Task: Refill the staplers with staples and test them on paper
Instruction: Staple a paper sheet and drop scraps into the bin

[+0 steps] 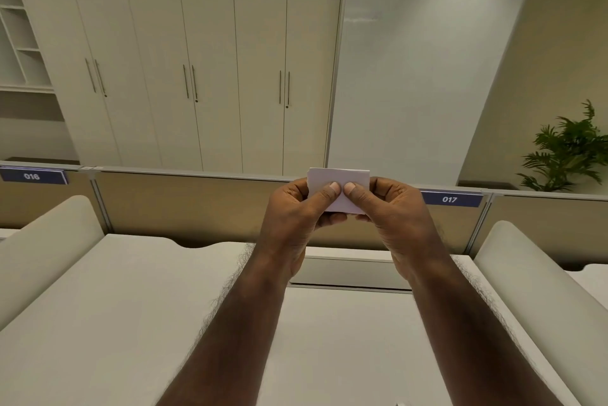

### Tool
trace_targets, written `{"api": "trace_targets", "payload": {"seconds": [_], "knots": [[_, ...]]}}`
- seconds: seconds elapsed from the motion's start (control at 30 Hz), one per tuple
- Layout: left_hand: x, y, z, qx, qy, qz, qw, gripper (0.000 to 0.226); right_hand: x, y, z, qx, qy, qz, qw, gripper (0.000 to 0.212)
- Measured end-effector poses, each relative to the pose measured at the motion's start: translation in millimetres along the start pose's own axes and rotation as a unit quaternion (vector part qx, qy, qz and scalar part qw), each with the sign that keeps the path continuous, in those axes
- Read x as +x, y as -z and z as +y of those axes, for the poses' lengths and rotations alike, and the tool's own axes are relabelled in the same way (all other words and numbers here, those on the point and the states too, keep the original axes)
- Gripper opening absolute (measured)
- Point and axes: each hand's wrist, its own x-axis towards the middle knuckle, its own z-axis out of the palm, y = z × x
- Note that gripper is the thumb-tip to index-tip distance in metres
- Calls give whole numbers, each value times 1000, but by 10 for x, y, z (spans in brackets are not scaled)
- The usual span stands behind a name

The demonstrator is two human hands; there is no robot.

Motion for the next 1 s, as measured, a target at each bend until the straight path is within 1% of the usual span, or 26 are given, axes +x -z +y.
{"api": "trace_targets", "payload": {"seconds": [0.07,0.2,0.27,0.3,0.37,0.43,0.5,0.57,0.63,0.67,0.7,0.8,0.87,0.93,1.0], "knots": [[-5,-11,-10,8,-6,2,1000,8,-1,3,13,2,2,-5,1000,26],[-9,-24,-50,21,-9,5,1000,8,6,7,70,-10,5,1,1000,24],[-14,-21,-72,22,-2,12,1000,8,-3,-11,104,-10,12,12,1000,18],[-21,-23,-89,24,-1,22,999,13,-14,-24,122,-12,20,19,1000,14],[-37,-34,-137,41,-12,57,997,26,-36,-51,165,-25,40,43,998,12],[-53,-23,-216,88,-45,115,988,34,-50,-68,237,-51,47,76,995,16],[-82,-1,-307,156,-77,174,969,36,-70,-83,310,-95,51,102,989,24],[-132,18,-390,193,-89,194,958,30,-110,-101,383,-133,64,107,983,24],[-188,22,-474,175,-73,171,967,19,-180,-140,446,-164,83,94,978,22],[-217,23,-510,145,-57,152,976,13,-217,-167,477,-180,93,85,976,21],[-243,26,-544,111,-40,130,984,13,-250,-194,509,-195,102,77,972,22],[-334,50,-634,39,3,78,996,26,-326,-266,627,-239,105,48,964,32],[-384,85,-680,26,14,69,997,32,-379,-292,717,-266,84,16,960,39],[-427,125,-725,16,25,74,997,28,-441,-306,811,-298,70,-10,952,42],[-451,182,-779,41,33,97,994,19,-504,-311,889,-319,70,-16,945,41]]}}
